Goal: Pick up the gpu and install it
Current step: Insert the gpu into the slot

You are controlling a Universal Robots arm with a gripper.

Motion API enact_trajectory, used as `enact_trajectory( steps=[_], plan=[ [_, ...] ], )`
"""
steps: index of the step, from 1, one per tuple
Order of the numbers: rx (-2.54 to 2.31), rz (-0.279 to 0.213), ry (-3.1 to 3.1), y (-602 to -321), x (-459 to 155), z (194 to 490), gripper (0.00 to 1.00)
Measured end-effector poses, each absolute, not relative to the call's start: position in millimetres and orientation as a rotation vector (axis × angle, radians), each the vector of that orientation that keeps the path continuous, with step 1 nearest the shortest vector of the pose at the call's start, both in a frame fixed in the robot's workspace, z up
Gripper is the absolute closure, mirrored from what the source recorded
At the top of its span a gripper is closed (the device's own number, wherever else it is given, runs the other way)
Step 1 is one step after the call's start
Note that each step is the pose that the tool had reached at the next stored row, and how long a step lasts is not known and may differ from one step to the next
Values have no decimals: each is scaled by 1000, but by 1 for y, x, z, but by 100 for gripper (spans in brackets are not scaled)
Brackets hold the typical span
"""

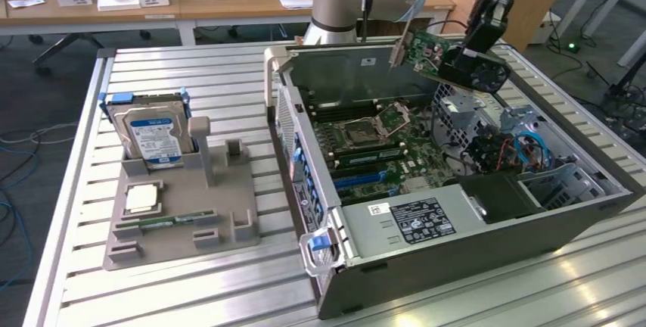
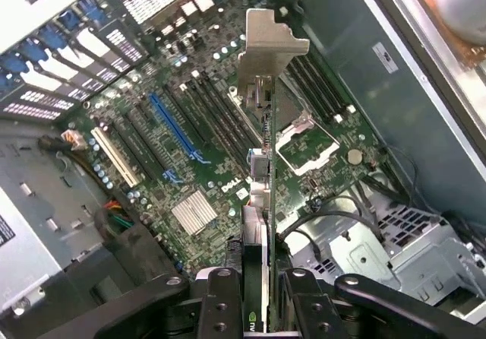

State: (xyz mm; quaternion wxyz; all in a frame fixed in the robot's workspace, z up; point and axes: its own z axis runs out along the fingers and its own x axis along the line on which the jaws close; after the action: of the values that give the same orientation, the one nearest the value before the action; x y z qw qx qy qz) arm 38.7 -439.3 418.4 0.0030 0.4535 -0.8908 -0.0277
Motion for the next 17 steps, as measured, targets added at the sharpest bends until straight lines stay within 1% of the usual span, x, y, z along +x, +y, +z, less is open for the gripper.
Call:
enact_trajectory(
  steps=[17],
  plan=[
    [1604, -86, -2689, -439, 39, 418, 74]
  ],
)
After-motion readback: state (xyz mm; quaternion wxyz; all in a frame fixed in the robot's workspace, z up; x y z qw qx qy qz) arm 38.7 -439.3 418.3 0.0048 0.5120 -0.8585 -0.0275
